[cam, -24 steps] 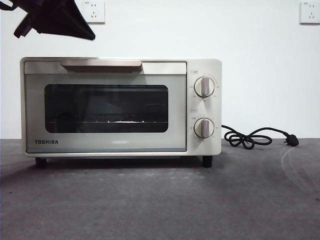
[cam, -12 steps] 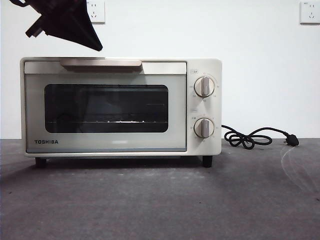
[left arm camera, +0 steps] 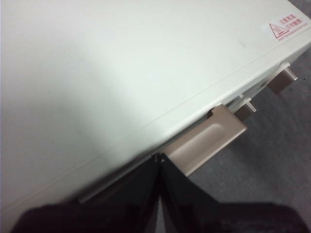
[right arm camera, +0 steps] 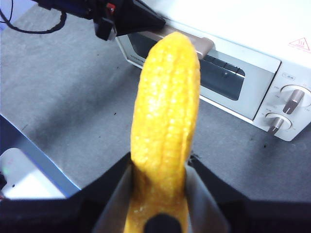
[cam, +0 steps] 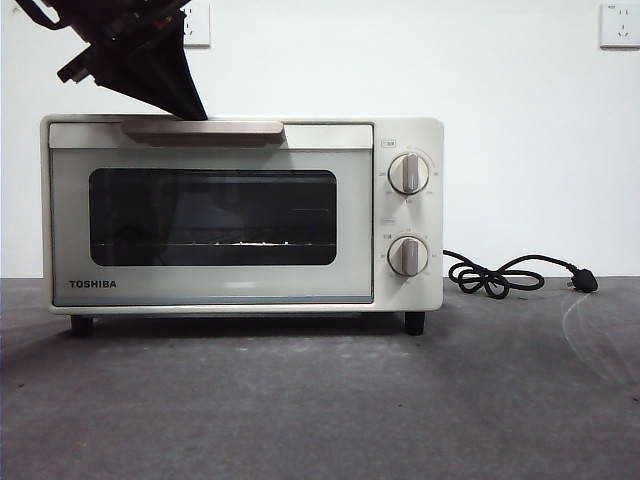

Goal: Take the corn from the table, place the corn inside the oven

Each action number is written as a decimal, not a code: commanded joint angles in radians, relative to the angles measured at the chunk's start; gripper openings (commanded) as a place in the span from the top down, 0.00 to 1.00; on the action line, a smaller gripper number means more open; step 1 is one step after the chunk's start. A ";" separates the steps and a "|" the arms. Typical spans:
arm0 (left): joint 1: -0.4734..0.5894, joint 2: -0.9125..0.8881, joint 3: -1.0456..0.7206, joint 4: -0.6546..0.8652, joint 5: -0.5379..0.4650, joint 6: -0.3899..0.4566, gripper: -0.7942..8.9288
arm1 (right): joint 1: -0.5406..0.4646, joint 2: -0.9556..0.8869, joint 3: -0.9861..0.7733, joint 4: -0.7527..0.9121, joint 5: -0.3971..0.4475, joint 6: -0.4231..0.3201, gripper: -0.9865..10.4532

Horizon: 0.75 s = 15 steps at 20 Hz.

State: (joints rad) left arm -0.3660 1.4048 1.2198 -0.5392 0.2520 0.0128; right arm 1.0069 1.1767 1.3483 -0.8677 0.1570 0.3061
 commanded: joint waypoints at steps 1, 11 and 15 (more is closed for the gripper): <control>-0.008 0.022 -0.019 -0.085 -0.014 0.024 0.92 | 0.001 -0.003 0.002 0.003 0.002 0.004 0.92; -0.049 0.022 -0.019 -0.239 -0.017 0.051 0.92 | 0.001 -0.003 0.002 0.003 0.043 0.003 0.92; -0.086 0.011 -0.019 -0.269 -0.017 0.066 0.92 | 0.001 -0.003 0.002 0.003 0.045 0.004 0.92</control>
State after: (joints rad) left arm -0.4488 1.3853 1.2327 -0.7948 0.2714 0.0570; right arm 1.0069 1.1767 1.3483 -0.8677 0.1978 0.3061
